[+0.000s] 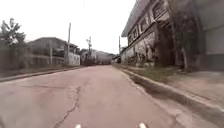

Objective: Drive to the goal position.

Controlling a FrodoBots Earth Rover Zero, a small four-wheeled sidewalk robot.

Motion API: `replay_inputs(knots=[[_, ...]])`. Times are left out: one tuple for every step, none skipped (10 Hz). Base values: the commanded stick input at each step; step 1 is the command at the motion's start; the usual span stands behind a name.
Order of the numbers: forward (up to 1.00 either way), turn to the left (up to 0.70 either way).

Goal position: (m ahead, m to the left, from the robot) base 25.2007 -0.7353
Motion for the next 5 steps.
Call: replay_inputs(knots=[[0.85, -0.25], [0.85, -0.01], [0.85, 0.0], [0.85, 0.0], [0.85, 0.0]])
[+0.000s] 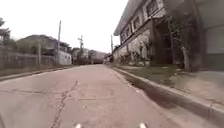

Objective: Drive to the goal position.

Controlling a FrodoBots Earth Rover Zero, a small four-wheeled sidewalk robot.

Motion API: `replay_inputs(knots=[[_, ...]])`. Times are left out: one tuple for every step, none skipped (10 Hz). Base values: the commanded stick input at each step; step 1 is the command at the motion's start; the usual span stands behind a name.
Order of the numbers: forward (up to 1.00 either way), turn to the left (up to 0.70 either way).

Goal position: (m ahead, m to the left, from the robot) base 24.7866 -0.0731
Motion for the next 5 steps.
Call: replay_inputs(knots=[[0.85, 0.0], [0.85, 0.0], [0.85, 0.0], [0.85, 0.0], [0.85, 0.0]])
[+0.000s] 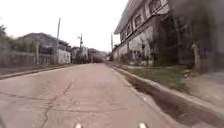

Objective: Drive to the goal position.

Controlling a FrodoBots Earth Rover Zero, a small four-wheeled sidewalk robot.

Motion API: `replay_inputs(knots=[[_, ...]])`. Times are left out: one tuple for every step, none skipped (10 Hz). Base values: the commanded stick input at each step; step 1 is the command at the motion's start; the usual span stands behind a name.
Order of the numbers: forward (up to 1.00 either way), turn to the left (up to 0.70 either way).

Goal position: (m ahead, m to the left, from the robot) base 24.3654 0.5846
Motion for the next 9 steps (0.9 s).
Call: replay_inputs(knots=[[0.85, 0.0], [0.85, 0.0], [0.85, 0.0], [0.85, 0.0], [0.85, 0.0], [0.85, 0.0], [0.85, 0.0], [0.85, 0.0], [0.85, 0.0]])
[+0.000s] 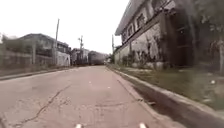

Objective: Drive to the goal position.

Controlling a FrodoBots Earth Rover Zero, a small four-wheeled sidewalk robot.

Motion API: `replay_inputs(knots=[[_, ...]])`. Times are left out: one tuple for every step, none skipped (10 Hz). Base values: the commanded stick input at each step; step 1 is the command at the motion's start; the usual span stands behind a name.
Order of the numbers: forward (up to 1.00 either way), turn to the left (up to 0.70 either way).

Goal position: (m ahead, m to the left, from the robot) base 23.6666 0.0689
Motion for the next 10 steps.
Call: replay_inputs(knots=[[0.85, 0.0], [0.85, 0.0], [0.85, 0.0], [0.85, 0.0], [0.85, 0.0], [0.85, 0.0], [0.85, 0.0], [0.85, 0.0], [0.85, 0.0], [0.85, 0.0]])
